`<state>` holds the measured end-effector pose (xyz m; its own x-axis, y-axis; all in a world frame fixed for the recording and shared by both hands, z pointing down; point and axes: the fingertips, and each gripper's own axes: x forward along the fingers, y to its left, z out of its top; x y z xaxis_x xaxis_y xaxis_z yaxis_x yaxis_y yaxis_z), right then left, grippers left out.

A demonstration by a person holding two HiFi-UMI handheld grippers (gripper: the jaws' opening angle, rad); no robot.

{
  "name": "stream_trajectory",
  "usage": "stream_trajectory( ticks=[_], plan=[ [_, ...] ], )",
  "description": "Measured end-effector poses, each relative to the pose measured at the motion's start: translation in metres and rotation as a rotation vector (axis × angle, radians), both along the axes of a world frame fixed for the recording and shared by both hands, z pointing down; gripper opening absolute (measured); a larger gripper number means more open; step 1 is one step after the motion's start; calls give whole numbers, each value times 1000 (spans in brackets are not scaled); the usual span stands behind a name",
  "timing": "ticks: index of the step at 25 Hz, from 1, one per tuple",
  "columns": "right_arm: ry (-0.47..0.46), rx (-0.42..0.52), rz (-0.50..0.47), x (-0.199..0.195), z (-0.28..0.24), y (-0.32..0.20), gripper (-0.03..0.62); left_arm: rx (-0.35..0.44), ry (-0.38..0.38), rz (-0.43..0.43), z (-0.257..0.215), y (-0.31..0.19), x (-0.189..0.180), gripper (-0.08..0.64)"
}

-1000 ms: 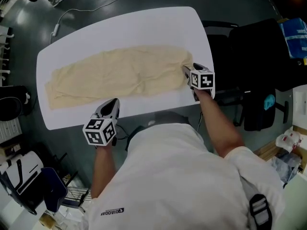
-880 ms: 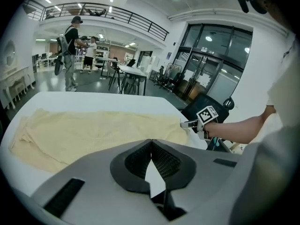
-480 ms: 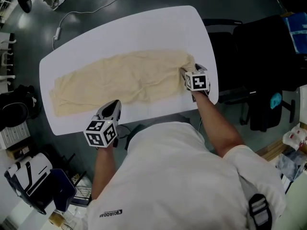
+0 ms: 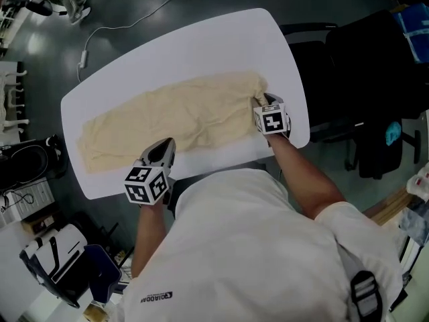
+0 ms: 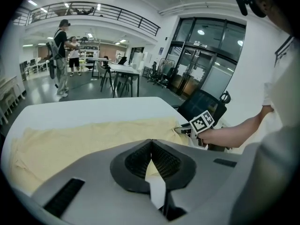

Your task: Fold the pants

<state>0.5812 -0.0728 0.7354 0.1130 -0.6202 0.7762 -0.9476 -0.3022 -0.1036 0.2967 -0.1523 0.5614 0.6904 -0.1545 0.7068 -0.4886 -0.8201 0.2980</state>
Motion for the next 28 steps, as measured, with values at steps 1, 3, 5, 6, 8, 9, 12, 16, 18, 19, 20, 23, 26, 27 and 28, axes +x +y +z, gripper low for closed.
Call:
stream_trajectory(
  ticks=[1, 3, 5, 6, 8, 9, 12, 16, 18, 19, 20, 23, 26, 27, 28],
  plan=[
    [-2, 0, -5, -3, 1, -1, 149, 5, 4, 14, -2, -2, 0, 29],
    [-12, 9, -1, -5, 1, -3, 126, 11, 19, 32, -5, -7, -2, 28],
    [-50, 24, 30, -2, -1, -3, 121, 11, 34, 45, -7, -13, -9, 28],
    [-86, 37, 58, -2, -3, -3, 118, 12, 39, 53, -9, -17, -15, 28],
    [-157, 75, 114, -5, -11, -2, 91, 16, 49, 67, -15, -23, -33, 29],
    [-170, 92, 126, -7, -16, -1, 86, 20, 55, 70, -16, -27, -44, 28],
    [-156, 130, 122, -16, -38, -4, 81, 29, 61, 48, -15, -46, -80, 28],
    [-178, 176, 125, -50, -72, -8, 81, 27, 83, 9, -20, -65, -127, 28],
    [-176, 205, 95, -69, -93, -17, 81, 38, 110, 5, -25, -72, -142, 29],
    [-181, 225, 80, -80, -103, -22, 80, 45, 123, 7, -28, -75, -148, 28],
    [-187, 248, 68, -91, -113, -28, 81, 51, 134, 8, -30, -77, -154, 28],
    [-207, 310, 59, -120, -143, -45, 81, 67, 162, -2, -35, -84, -173, 29],
    [-241, 345, 56, -150, -165, -60, 81, 83, 185, -21, -40, -93, -198, 28],
    [-247, 355, 54, -160, -172, -65, 81, 89, 190, -26, -42, -96, -208, 28],
    [-249, 364, 55, -170, -179, -69, 81, 93, 195, -30, -44, -98, -219, 28]
  ],
)
